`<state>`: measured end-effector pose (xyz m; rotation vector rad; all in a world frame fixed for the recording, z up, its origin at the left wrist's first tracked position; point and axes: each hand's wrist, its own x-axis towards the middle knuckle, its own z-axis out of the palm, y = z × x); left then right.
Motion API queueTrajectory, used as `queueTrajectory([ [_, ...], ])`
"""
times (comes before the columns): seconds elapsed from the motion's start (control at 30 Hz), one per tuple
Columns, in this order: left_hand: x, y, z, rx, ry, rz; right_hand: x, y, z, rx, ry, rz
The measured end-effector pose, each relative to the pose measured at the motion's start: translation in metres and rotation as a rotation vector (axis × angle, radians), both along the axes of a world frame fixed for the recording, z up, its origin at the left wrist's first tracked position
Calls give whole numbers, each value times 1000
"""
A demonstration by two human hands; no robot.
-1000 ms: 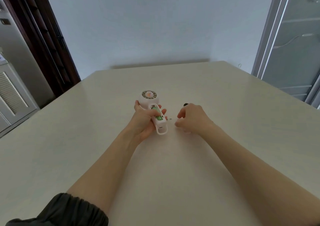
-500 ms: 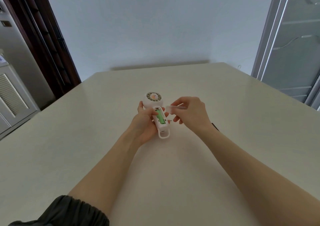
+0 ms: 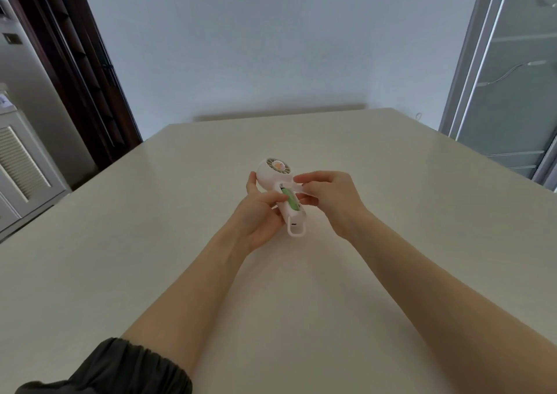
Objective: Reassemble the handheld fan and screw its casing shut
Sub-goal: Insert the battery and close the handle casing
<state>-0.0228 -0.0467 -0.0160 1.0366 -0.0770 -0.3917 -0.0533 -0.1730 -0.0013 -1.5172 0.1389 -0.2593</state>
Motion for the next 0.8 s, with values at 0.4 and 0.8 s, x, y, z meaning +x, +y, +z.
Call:
queueTrajectory([
  [0.4, 0, 1, -3, 40, -14, -16, 1, -5, -4, 133, -32, -129],
  [0.8, 4, 5, -4, -143, 41, 24, 1, -4, -5, 118, -49, -139],
])
